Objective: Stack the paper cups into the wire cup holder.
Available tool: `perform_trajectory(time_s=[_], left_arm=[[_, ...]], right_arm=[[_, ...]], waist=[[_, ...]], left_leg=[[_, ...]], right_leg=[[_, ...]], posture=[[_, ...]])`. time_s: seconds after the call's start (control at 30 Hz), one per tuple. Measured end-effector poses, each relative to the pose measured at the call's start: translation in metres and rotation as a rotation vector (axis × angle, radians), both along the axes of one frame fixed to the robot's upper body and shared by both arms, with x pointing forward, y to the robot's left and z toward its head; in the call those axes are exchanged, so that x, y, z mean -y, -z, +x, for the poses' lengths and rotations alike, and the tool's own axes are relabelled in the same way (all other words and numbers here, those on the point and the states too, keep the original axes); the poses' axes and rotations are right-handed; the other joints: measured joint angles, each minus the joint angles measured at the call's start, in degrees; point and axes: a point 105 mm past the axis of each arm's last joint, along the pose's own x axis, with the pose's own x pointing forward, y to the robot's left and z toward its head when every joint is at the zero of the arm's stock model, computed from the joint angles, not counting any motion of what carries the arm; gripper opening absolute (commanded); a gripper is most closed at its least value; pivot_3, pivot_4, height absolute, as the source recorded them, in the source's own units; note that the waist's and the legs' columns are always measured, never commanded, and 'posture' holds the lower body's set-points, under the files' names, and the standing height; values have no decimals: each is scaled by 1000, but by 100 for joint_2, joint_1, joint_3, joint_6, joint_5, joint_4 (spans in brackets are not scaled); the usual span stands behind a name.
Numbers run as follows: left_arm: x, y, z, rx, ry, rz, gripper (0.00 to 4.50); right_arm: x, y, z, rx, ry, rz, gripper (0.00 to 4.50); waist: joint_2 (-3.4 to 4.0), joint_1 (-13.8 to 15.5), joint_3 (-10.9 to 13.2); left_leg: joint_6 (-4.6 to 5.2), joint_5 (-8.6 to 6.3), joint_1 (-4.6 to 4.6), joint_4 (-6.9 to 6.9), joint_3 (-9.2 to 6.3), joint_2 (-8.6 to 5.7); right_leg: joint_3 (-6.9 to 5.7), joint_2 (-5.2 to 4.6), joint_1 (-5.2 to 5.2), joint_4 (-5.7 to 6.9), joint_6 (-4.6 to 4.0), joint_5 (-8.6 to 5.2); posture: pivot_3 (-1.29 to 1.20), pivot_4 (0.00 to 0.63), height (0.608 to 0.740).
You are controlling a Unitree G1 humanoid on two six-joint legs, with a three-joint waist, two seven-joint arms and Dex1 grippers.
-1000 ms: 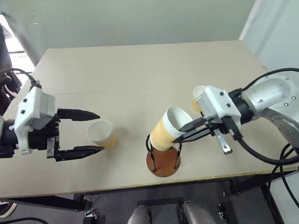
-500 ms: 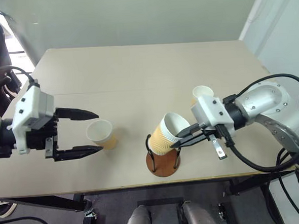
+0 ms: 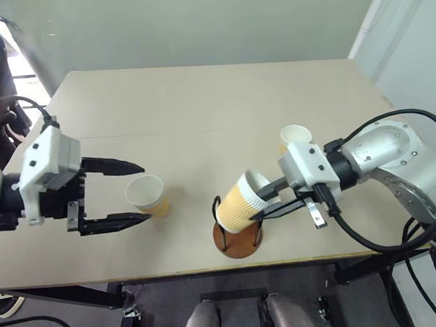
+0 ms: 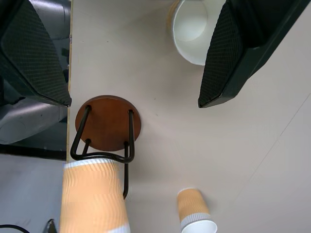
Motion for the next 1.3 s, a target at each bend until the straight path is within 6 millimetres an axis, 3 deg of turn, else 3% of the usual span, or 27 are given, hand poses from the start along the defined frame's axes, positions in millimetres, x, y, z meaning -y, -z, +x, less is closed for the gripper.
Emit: perform_trajectory(time_s=[0.23, 0.53, 1.0, 1.07, 1.13, 1.23, 1.3], left_arm=[[-1, 0, 2, 8, -15, 4, 4500], [-1, 0, 2, 10, -17, 6, 4500], [0, 3, 3, -1, -14, 13, 4500], [0, 3, 3, 1, -13, 13, 4500], [0, 3, 3, 3, -11, 14, 4500], [0, 3, 3, 4, -12, 14, 4500], [0, 3, 3, 4, -14, 13, 4500]], right_arm=[[0, 0, 0, 0, -1, 1, 4431], [0, -2, 3, 35, -2, 2, 4475], [-4, -28, 9, 199, -87, 5, 4475], [2, -36, 25, 236, -37, 6, 4475], [20, -51, 59, 297, 96, 2, 4475], [63, -63, 111, 369, 343, -34, 4475], [99, -53, 147, 389, 505, -119, 4475]], waist=[[0, 0, 0], [0, 0, 0], [-1, -6, 0], [-1, -6, 0], [-1, 1, -1], [-5, 26, -3], [-7, 28, -4]], left_leg=[[0, 0, 0, 0, 0, 0], [0, 0, 1, 0, 0, 1], [0, 0, 1, 0, -1, 4], [-1, 1, 1, 3, 0, 4], [-2, 2, 1, 10, -4, 4], [-2, 2, 1, 12, -11, 5], [-2, 1, 3, 11, -13, 9]], right_leg=[[0, 1, 0, 0, 0, 0], [0, 1, 0, 1, -1, 1], [-3, 2, -4, 6, -4, 2], [-1, 2, -5, 9, -8, 4], [0, -2, -5, 10, -18, 10], [0, -4, -6, 11, -22, 13], [-3, -5, -8, 18, -20, 15]], posture=[[0, 150, 740], [0, 150, 740], [0, 150, 740], [0, 150, 740], [0, 150, 740], [0, 150, 740], [0, 150, 740]])
